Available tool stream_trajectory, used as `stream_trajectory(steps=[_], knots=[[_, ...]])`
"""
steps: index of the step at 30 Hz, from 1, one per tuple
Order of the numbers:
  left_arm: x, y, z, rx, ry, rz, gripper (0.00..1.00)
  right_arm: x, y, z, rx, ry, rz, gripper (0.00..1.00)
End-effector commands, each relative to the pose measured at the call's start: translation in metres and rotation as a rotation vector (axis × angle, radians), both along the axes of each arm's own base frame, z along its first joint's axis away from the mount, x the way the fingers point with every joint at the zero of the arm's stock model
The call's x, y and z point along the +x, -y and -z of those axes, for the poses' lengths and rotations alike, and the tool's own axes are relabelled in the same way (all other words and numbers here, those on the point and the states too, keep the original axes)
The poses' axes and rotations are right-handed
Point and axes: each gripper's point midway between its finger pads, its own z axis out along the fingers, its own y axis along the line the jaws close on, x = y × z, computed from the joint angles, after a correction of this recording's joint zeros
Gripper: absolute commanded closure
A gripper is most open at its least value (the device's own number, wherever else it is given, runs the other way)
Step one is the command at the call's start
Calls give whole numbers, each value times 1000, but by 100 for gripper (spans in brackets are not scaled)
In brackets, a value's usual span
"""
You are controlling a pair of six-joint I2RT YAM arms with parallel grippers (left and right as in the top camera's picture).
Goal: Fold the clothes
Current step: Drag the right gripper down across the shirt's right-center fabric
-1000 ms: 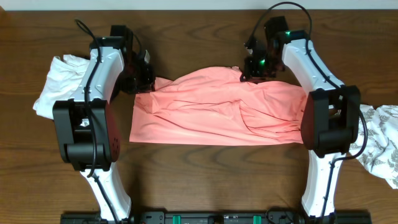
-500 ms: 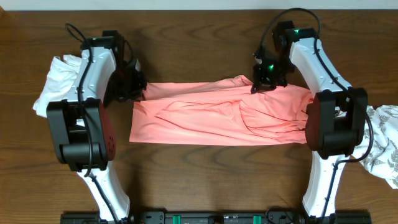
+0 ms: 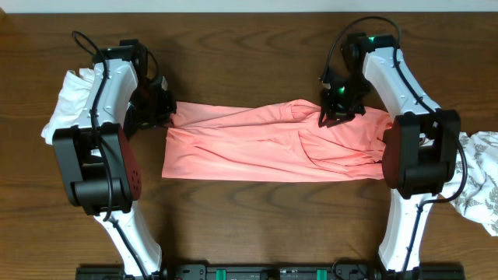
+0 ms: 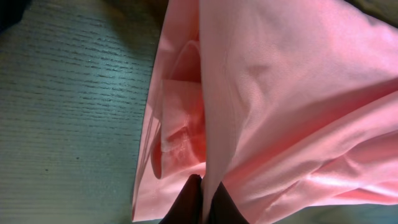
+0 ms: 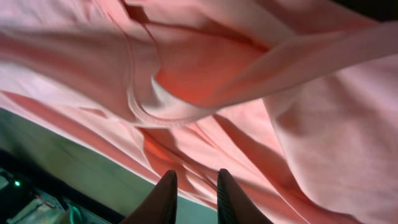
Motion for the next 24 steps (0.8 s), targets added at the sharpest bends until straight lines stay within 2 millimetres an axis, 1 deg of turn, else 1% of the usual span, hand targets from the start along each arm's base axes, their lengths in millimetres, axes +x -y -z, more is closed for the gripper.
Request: stream_trajectory(steps=[1,3,6,8,9,11,12,16,21,24], knots=[[-2,-5,-3,19,3,-1,94,4,7,-11,-13,56,-41,79],[-2,-5,-3,19,3,-1,94,12,9,-9,-26,89,-43,79],[-2,-5,-3,19,3,-1,94,33,6,-7,-17,180,-42,81],[-2,-5,-3,19,3,-1,94,45,4,-7,-12,229,-41,81],[-2,-5,-3,19,3,-1,94,49,4,-7,-10,246,-40,79],[-2,-5,-3,19,3,-1,94,53,3,-6,-8,262,-40,73],[-2,-5,-3,19,3,-1,94,53,3,-5,-8,261,-40,71],[-2,-5,-3,19,3,-1,95,54,3,-1,-9,259,-40,72],[-2,-5,-3,19,3,-1,94,70,-2,-1,0,327,-45,71],[-2,-5,-3,19,3,-1,95,74,-4,-1,2,345,-49,71]])
